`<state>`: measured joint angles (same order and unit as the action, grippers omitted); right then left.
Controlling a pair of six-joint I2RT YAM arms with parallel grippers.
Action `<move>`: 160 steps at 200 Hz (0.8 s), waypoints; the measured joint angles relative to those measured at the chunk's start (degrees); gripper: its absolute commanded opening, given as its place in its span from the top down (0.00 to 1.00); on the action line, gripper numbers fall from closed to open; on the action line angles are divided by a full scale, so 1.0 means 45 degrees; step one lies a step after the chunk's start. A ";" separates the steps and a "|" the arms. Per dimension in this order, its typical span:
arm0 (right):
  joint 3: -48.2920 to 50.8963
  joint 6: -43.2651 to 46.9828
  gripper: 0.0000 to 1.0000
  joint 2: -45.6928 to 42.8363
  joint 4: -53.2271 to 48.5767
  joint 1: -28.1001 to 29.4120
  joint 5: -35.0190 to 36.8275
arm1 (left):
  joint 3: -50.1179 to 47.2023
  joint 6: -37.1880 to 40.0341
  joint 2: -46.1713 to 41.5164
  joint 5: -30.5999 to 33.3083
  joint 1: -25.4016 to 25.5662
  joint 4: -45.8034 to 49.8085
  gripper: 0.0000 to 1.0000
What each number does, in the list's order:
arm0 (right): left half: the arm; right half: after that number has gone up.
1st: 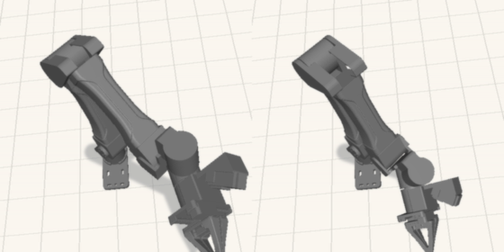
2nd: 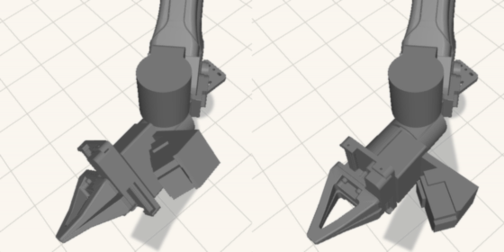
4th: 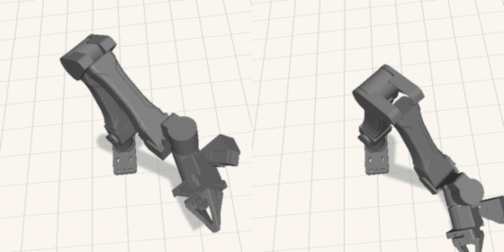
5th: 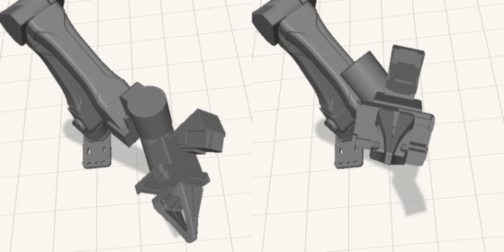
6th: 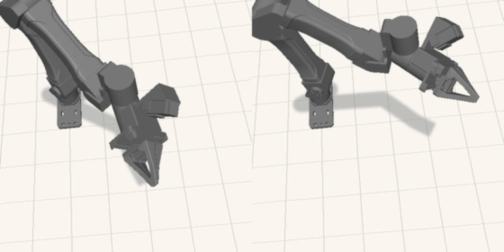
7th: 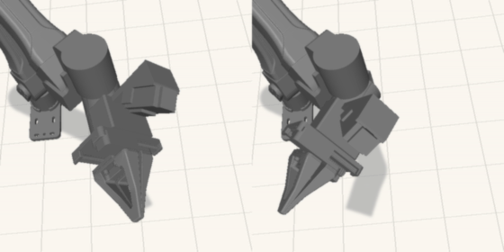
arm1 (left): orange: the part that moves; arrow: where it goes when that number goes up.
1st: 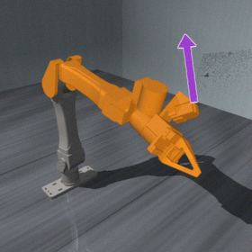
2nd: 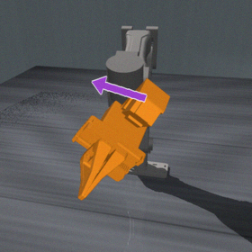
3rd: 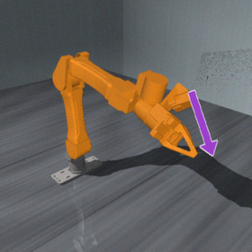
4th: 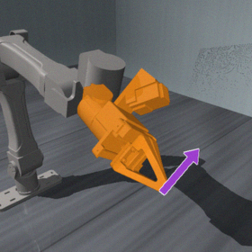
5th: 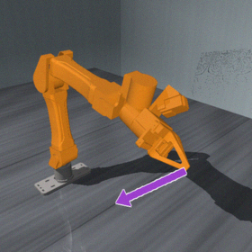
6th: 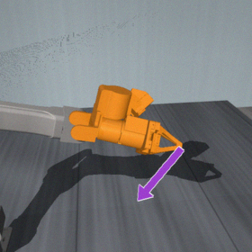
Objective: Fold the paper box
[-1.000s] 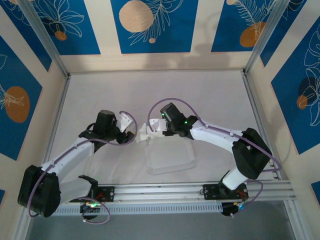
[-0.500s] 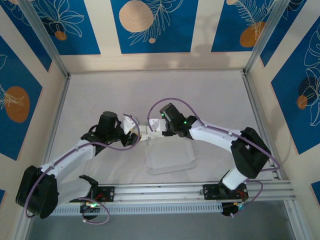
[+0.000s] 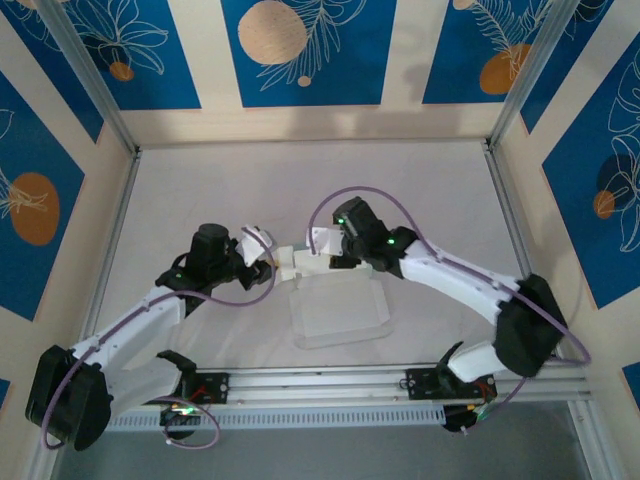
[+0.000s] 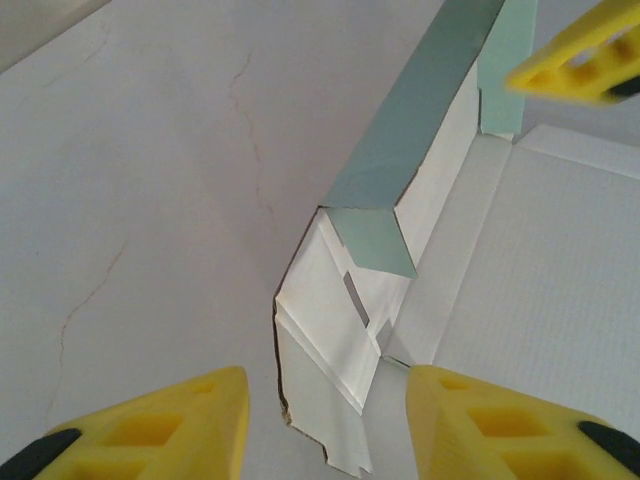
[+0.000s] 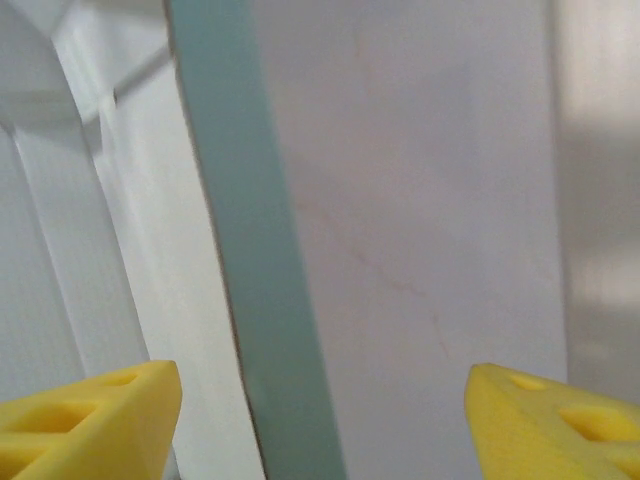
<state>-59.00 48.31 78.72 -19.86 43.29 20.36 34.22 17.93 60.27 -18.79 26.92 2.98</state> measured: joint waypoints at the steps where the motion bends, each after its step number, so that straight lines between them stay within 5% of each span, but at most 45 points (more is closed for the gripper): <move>1: 0.0039 -0.0078 0.27 -0.0126 0.0019 -0.0005 -0.0029 | 0.0000 -0.0010 0.0000 0.0005 0.0000 -0.0005 0.56; 63: 0.3225 -0.5979 0.37 -0.5557 0.1608 -0.2841 -0.0525 | -0.0005 -0.0593 -0.0413 0.0325 0.0000 -0.0641 0.56; 111: 0.5600 -0.9083 0.39 -0.5153 0.2025 -0.2875 -0.0544 | -0.0175 -0.0962 -0.0753 0.0578 0.0000 -0.1214 0.54; 160: 0.6222 -1.0146 0.38 -0.4007 0.3050 -0.2861 -0.0510 | -0.0466 -0.1112 -0.1545 0.0860 0.0000 -0.1574 0.54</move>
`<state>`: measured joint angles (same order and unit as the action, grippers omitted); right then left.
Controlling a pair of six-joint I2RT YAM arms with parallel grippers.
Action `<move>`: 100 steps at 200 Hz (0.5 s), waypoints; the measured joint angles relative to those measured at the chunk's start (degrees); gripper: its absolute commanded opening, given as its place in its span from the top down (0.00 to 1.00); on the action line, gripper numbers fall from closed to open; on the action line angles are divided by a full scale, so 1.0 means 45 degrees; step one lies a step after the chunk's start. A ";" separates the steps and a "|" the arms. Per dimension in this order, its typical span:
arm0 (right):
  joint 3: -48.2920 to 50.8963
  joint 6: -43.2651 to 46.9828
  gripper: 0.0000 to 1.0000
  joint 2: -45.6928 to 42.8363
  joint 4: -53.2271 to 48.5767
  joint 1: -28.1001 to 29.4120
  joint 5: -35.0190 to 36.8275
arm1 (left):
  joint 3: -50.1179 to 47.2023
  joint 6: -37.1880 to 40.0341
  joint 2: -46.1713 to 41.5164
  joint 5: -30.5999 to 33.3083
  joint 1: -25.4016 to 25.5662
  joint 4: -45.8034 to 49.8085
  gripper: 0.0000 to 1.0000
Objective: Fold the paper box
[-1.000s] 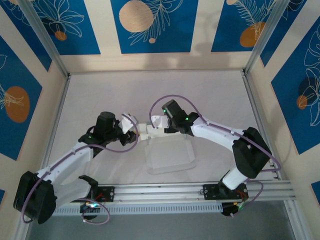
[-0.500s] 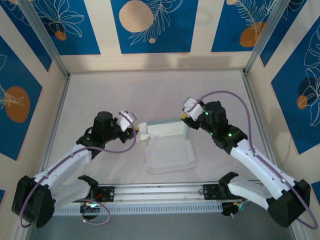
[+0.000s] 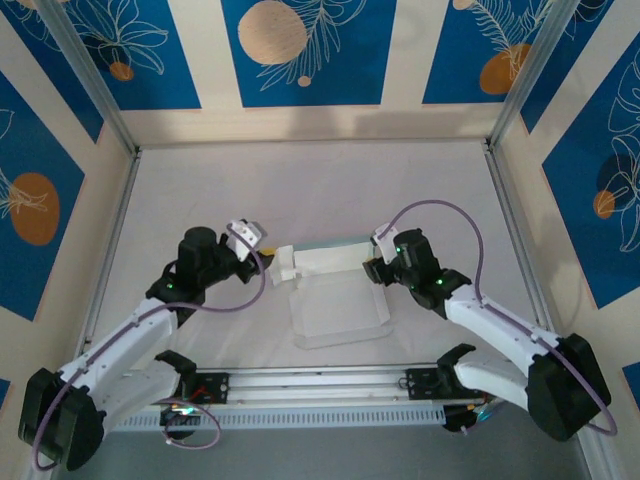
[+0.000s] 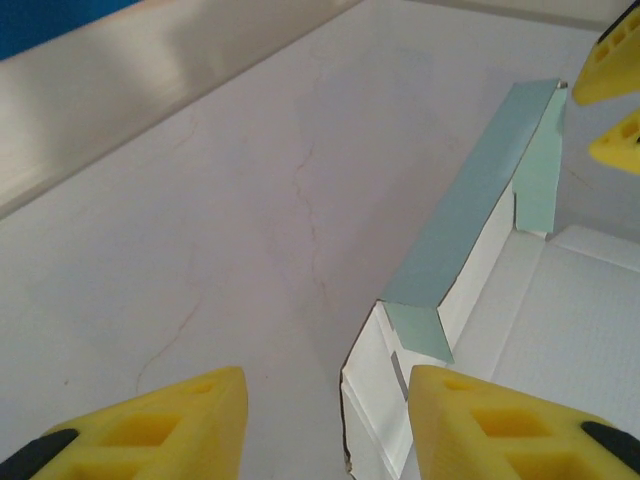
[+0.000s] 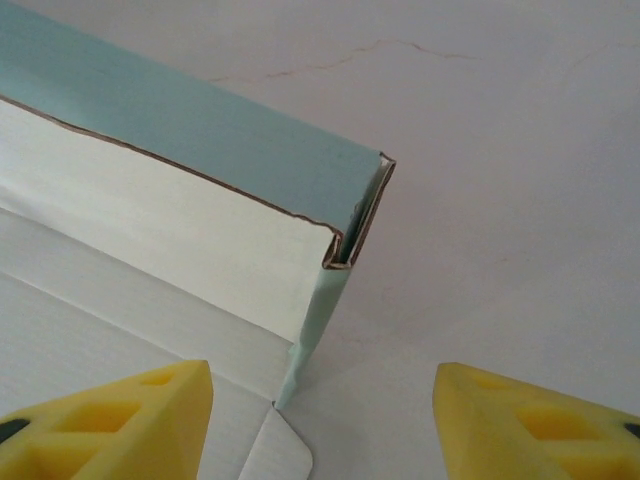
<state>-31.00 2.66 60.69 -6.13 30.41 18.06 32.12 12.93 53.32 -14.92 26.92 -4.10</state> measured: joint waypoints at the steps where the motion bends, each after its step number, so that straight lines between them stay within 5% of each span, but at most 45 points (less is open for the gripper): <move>1: 0.0000 -0.0005 0.38 0.0053 0.0034 0.0000 0.0010 | -0.0005 -0.0010 -0.0010 0.0000 0.0000 -0.0005 0.54; 71: -0.1326 -0.0073 0.50 0.2603 0.0209 0.0000 0.0282 | -0.0141 -0.0277 -0.0282 0.0316 0.0000 -0.0277 0.53; 87: -0.1515 0.0000 0.71 0.2846 0.0214 0.0063 0.0364 | -0.0204 -0.0374 -0.0340 0.0418 0.0000 -0.0287 0.53; 100: -0.1540 0.0005 0.77 0.2982 0.0199 0.0121 0.0447 | -0.0204 -0.0457 -0.0364 0.0491 0.0000 -0.0296 0.52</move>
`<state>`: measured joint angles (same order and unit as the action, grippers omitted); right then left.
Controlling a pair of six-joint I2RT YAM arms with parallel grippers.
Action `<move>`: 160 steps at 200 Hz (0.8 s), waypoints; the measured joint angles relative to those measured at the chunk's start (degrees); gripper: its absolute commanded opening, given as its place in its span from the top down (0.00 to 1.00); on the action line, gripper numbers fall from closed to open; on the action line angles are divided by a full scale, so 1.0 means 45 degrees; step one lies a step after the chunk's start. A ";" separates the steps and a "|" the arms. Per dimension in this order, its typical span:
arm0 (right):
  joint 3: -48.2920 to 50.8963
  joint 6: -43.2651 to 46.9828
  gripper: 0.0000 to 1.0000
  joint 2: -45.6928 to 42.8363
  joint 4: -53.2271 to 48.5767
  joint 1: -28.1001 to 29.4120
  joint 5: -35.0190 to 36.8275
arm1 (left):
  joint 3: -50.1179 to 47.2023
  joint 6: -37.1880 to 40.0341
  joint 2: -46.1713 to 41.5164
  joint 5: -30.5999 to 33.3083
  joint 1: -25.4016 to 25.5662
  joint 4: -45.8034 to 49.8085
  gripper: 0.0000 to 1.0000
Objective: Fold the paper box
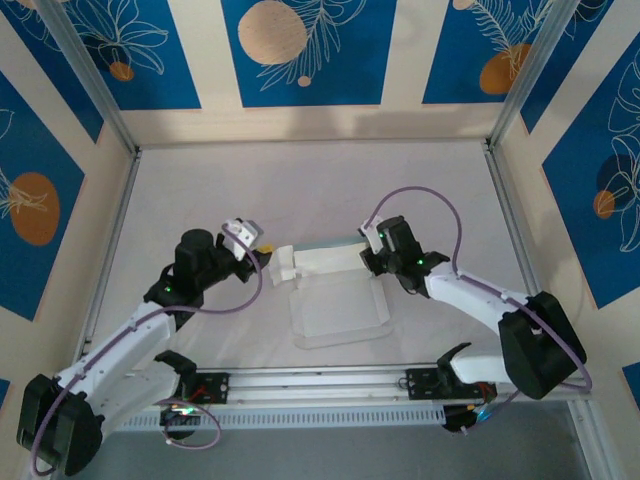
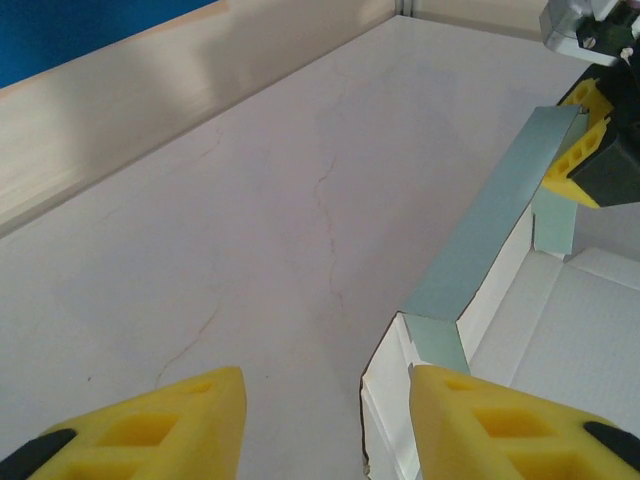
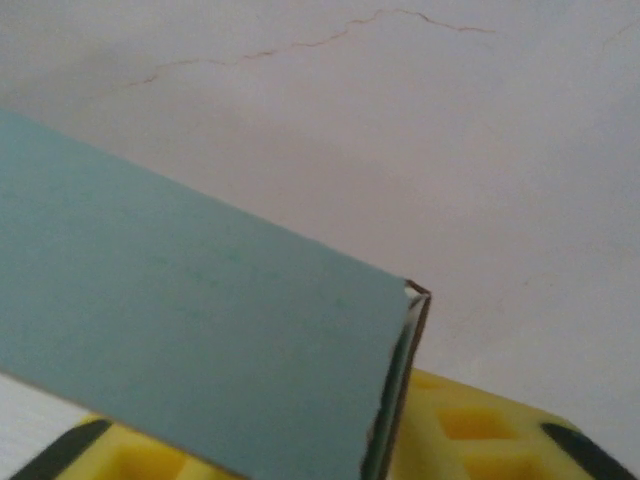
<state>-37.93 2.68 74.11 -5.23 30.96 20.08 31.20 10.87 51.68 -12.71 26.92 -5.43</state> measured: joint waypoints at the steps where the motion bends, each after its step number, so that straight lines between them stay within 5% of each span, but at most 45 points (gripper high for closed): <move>1: -0.0005 0.0063 0.77 0.0010 0.0000 0.0010 0.0015 | 0.0000 -0.0005 0.0000 0.0010 0.0000 0.0000 0.52; 107: -0.0160 -0.1520 0.52 -0.0151 -0.1054 0.0214 -0.0019 | 0.0005 -0.0782 -0.0209 0.0185 0.0000 -0.0136 0.50; 160: 0.1044 -0.3172 0.50 -0.0039 0.2084 0.0559 0.0185 | 0.0005 -0.0787 -0.0209 0.0175 0.0000 -0.0495 0.49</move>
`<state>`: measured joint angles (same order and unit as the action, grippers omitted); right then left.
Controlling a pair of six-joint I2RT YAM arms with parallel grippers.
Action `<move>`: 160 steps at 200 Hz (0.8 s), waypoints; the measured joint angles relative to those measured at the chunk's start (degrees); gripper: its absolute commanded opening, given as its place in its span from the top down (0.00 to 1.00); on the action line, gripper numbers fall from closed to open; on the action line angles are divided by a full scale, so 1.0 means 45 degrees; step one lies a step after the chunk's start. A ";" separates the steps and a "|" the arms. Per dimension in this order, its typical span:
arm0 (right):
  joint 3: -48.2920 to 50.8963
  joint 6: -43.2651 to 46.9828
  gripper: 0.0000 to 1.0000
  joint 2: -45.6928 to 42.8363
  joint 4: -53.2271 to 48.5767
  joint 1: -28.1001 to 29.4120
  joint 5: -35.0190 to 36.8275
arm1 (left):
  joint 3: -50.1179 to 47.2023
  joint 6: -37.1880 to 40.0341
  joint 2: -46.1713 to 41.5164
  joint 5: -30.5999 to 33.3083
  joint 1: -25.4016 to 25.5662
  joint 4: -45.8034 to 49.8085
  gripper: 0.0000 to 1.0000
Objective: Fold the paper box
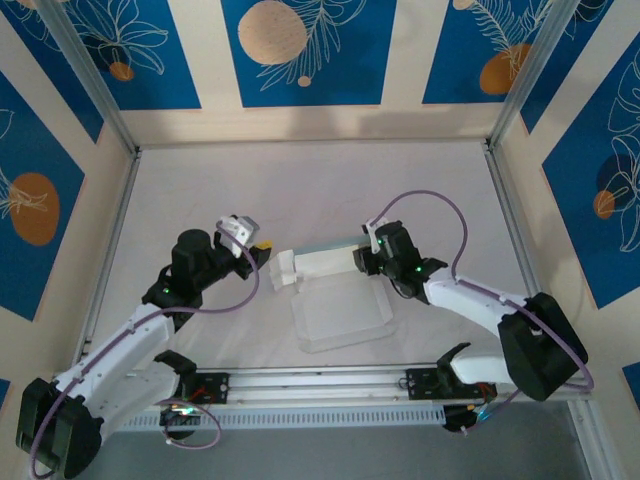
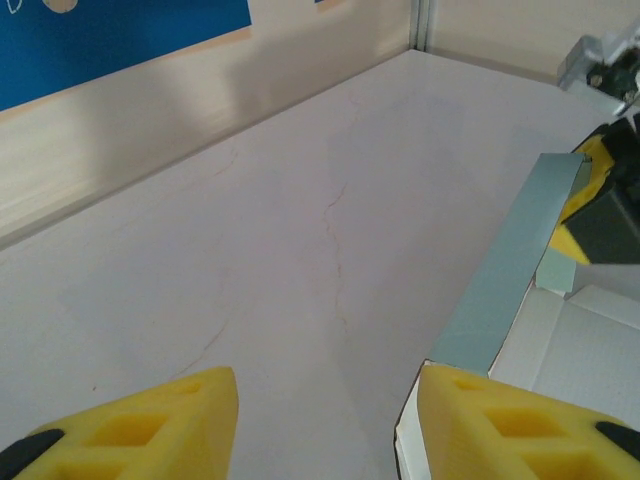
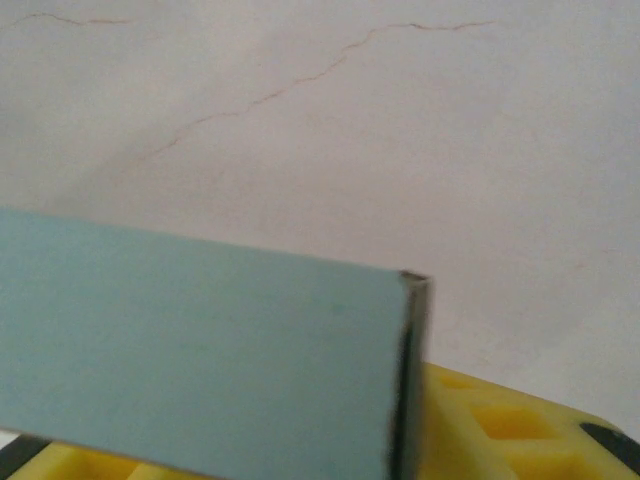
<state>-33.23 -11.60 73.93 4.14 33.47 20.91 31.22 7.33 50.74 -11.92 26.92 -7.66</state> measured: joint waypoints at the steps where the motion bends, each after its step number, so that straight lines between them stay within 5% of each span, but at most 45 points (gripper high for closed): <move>1: 0.0029 0.0000 0.50 0.0010 0.0049 0.0015 0.0010 | 0.0000 0.0000 0.0000 0.0000 0.0000 -0.0005 0.49; 96: 0.1661 0.0515 0.54 0.0491 0.3662 0.0928 0.0923 | -0.0005 0.0005 -0.0126 0.0010 0.0000 -0.0214 0.49; 160: 0.2497 0.0369 0.66 0.1239 0.5289 0.1409 0.1671 | -0.0053 0.0005 -0.0267 0.0102 0.0000 -0.0219 0.49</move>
<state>-22.00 -9.93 79.50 27.94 39.81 28.42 30.98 7.35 49.54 -11.46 26.92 -8.64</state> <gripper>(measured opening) 0.356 0.512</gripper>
